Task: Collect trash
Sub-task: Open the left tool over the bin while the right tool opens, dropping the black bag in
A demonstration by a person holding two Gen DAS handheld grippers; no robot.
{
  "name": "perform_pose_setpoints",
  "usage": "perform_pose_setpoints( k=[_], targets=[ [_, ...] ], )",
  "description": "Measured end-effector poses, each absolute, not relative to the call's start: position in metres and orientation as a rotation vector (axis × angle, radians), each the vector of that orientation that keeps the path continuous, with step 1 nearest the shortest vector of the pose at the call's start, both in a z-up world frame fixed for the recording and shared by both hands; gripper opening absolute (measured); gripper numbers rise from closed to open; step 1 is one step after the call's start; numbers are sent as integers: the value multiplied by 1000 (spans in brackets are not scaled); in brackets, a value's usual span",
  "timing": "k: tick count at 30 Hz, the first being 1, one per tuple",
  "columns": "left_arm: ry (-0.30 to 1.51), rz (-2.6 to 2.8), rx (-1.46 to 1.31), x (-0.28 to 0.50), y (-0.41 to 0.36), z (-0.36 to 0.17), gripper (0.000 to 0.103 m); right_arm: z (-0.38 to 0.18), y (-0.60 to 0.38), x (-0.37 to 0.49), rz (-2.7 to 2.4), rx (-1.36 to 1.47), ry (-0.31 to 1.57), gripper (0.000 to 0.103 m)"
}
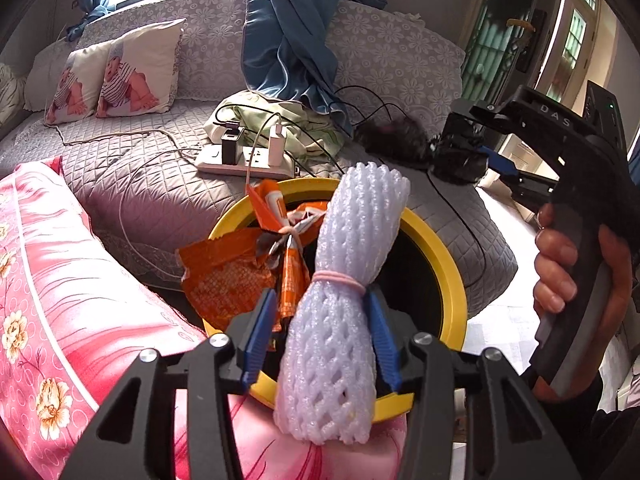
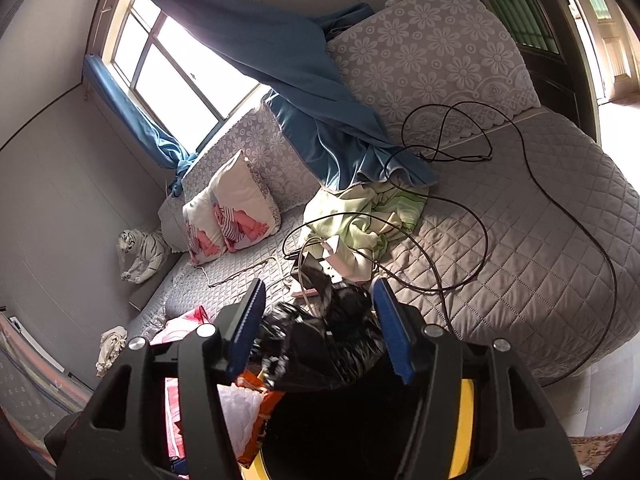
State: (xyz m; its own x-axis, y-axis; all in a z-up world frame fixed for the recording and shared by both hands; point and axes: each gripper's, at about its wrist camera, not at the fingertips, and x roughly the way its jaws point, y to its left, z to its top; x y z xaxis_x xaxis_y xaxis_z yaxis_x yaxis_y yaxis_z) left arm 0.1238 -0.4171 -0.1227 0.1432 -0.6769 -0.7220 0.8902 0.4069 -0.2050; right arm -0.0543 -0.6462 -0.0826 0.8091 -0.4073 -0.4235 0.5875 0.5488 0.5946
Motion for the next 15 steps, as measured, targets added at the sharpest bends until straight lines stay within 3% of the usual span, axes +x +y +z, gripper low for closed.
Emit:
perform_pose_setpoints(
  k=[1,2,15],
  targets=[
    [847,-1139,291,125,-414,-122,63,-82,-647,-56,-605,793,246,55],
    [844,-1131,278,127,-412,-121,65,-81,-648,-57,-607,797,242,55],
    [800,-1089,152,138,-370,-81,65,-45,-624,-67,-543,756,187,56]
  ],
)
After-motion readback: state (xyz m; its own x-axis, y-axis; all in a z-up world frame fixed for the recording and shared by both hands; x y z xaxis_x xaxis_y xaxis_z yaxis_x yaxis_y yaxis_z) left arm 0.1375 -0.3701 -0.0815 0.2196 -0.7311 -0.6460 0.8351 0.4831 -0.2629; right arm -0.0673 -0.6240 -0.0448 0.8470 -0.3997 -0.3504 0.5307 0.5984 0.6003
